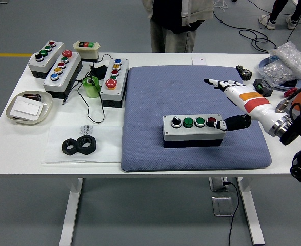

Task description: Pick up the button,place it on the desk,press the button,press the button

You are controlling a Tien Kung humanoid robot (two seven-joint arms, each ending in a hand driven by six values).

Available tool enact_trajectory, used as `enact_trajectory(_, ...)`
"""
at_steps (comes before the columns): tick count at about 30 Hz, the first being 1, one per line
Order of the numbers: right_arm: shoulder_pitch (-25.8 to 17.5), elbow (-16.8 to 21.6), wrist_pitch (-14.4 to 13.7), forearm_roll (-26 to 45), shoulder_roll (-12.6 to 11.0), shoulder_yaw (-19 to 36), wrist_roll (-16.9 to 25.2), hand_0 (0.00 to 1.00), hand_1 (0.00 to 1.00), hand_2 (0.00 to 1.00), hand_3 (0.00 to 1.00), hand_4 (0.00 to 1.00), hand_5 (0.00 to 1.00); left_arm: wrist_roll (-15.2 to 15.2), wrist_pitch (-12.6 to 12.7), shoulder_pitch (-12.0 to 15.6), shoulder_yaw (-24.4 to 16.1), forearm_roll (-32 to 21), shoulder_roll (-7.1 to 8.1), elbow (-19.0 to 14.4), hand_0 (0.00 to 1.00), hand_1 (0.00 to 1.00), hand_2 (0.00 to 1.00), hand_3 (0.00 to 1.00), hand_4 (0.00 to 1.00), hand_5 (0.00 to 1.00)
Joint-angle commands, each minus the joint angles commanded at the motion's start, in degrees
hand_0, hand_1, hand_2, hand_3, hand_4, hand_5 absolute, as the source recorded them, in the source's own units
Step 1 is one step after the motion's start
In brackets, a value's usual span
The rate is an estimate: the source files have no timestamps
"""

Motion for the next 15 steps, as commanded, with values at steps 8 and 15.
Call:
enact_trajectory(8, -1.8, 1.0, 4.0, 2.9, -1.8, 1.5, -2.2, 0.118, 0.071, 0.217, 0.781, 0.776, 0.383, 0.3, -0.1, 0.2, -0.6, 0.8, -0.10, 0.0, 0.683, 0.655, 0.753, 0.790, 0.707, 0.998)
enact_trajectory(15, -2.4, 1.6, 9.0, 2.0, -1.7, -0.3, -3.9, 0.049, 0.002, 0.136, 0.767, 0.760, 0.404, 0.4, -0.1, 0.4, -1.2, 1.5, -0.21, 0.1, 0.683, 0.655, 0.754, 0.791, 0.709, 0.998)
